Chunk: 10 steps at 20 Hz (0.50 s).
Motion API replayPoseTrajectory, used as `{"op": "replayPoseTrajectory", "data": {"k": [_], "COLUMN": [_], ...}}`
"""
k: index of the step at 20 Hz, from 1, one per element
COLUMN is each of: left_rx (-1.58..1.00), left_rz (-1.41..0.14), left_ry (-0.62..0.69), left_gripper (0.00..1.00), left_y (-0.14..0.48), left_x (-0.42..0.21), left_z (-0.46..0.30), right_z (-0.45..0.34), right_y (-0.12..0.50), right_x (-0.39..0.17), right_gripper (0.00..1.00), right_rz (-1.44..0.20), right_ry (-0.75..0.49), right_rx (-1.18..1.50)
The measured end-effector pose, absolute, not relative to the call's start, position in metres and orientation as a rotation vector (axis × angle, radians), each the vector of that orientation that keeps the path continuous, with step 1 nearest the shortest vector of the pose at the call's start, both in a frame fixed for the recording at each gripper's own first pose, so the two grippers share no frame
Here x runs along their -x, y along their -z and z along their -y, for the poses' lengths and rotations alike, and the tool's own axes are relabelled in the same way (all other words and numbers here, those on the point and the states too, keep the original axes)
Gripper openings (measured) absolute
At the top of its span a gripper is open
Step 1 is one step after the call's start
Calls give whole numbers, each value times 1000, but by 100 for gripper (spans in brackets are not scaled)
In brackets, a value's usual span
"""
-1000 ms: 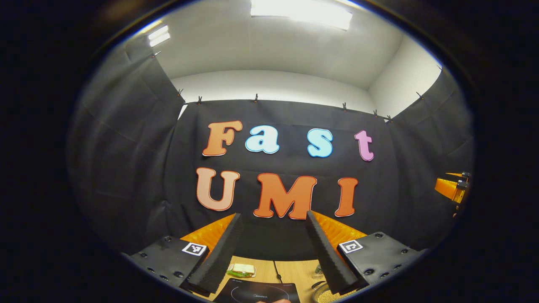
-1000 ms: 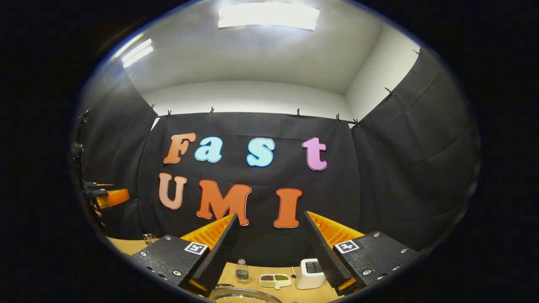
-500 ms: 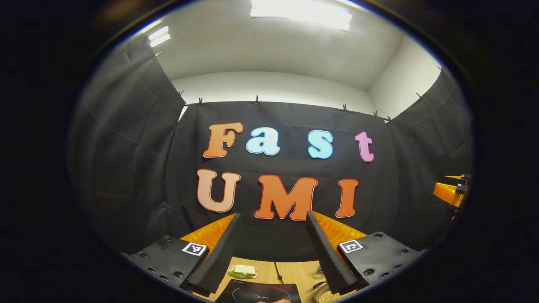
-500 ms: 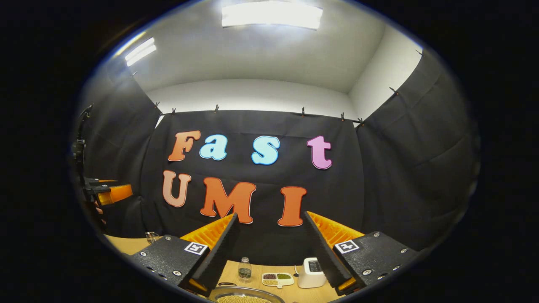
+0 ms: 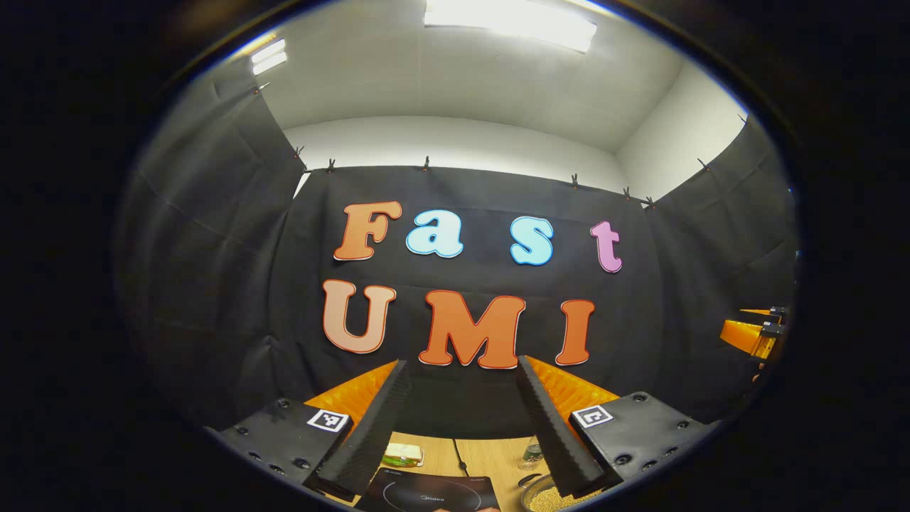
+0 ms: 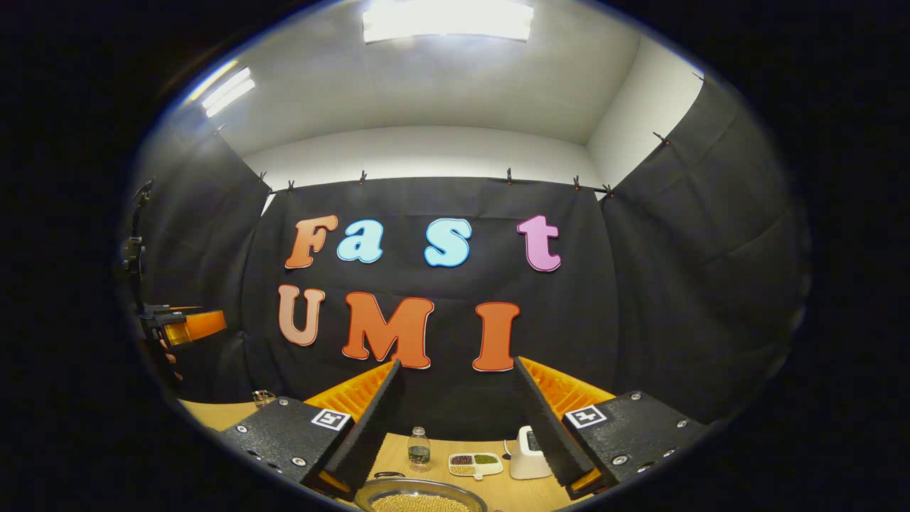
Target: First push the handle of the pot to place it horizontally, then grasp the pot with both hands and set it on the induction cooktop.
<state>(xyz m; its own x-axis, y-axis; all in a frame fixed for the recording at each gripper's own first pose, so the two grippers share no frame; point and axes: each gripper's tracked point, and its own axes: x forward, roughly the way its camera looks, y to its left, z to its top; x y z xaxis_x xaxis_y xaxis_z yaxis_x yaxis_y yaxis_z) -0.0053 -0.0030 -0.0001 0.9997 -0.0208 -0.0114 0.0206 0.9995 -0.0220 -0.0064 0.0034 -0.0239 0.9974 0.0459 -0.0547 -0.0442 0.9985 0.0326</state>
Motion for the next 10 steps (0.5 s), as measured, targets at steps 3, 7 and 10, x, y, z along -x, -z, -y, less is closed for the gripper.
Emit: {"op": "replayPoseTrajectory", "data": {"k": [3, 7, 10], "left_rx": [12, 0, -4], "left_rz": [-8, 6, 11], "left_ry": [23, 32, 26], "left_gripper": [100, 100, 100], "left_y": [-1, -2, 0], "left_x": [6, 7, 8], "left_z": [5, 9, 7], "right_z": [-1, -5, -10], "right_y": [19, 15, 24], "right_x": [7, 10, 18], "right_gripper": [94, 94, 94], "right_rz": [-37, -19, -36], "right_ry": [-43, -42, -56], "right_rx": [-32, -23, -30]}}
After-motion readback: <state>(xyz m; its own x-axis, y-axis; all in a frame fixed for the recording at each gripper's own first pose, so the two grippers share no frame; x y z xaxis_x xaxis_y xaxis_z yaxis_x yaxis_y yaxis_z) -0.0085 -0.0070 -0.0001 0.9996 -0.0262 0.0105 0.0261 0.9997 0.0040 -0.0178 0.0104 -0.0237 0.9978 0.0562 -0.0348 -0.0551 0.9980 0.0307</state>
